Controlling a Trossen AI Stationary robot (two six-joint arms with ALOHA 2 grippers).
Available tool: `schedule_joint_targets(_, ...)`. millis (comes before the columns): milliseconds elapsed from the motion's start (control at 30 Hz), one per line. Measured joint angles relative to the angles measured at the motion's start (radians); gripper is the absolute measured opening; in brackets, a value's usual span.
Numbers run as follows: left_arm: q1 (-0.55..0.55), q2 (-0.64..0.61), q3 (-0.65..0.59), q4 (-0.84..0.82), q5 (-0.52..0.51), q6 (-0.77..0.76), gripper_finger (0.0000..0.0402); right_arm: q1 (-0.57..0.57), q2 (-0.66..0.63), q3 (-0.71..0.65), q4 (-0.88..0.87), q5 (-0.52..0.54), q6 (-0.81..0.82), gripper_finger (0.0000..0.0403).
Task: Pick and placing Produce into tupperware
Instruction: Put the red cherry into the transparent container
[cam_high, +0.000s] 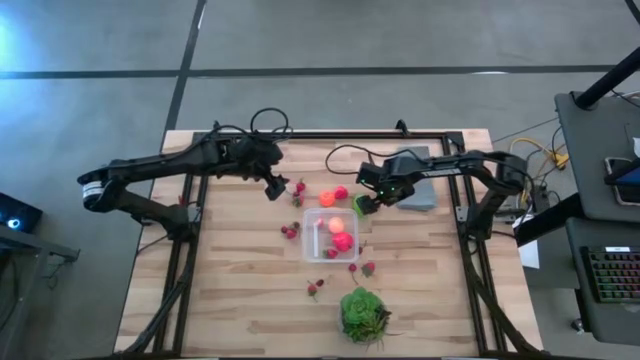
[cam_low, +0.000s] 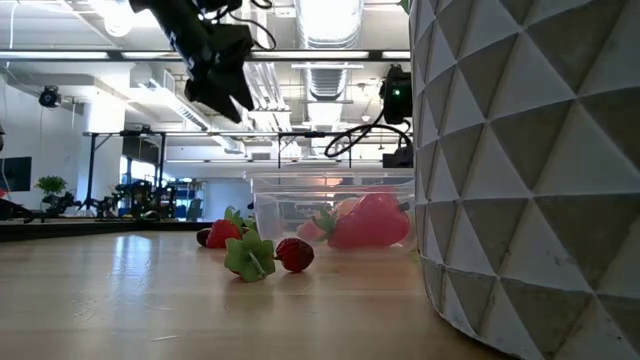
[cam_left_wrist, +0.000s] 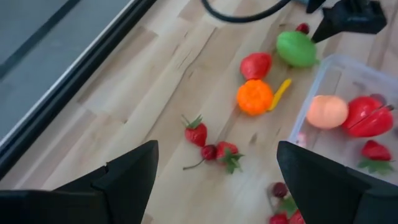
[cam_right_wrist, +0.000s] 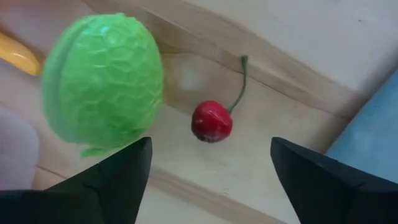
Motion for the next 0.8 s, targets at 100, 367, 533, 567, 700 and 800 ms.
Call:
schedule_joint_targets(100, 0.010, 0.001, -0.014, 0.000, 0.000, 0.001, 0.0313, 0.000, 0.008, -0.005, -0.001, 0.018, 0.005, 0.0300)
schedule_joint_targets(367, 0.016, 0.002, -0.016, 0.061, 0.003, 0.047, 0.0313, -0.003, 0.007, -0.002, 0.016, 0.081, -0.004, 0.0261)
schedule_joint_targets(533, 0.034, 0.002, -0.016, 0.084, 0.001, 0.060, 0.0313, -0.003, 0.024, -0.011, 0.020, 0.078, -0.003, 0.0250)
schedule_joint_targets(567, 0.037, 0.002, -0.016, 0.084, 0.001, 0.061, 0.0313, -0.003, 0.026, -0.011, 0.021, 0.077, -0.003, 0.0248)
schedule_joint_targets(700, 0.049, 0.002, -0.016, 0.084, 0.001, 0.062, 0.0313, -0.003, 0.031, -0.011, 0.041, 0.078, -0.009, 0.0239)
schedule_joint_targets(800, 0.050, 0.002, -0.016, 0.085, 0.001, 0.062, 0.0313, -0.003, 0.032, -0.012, 0.048, 0.078, -0.010, 0.0229)
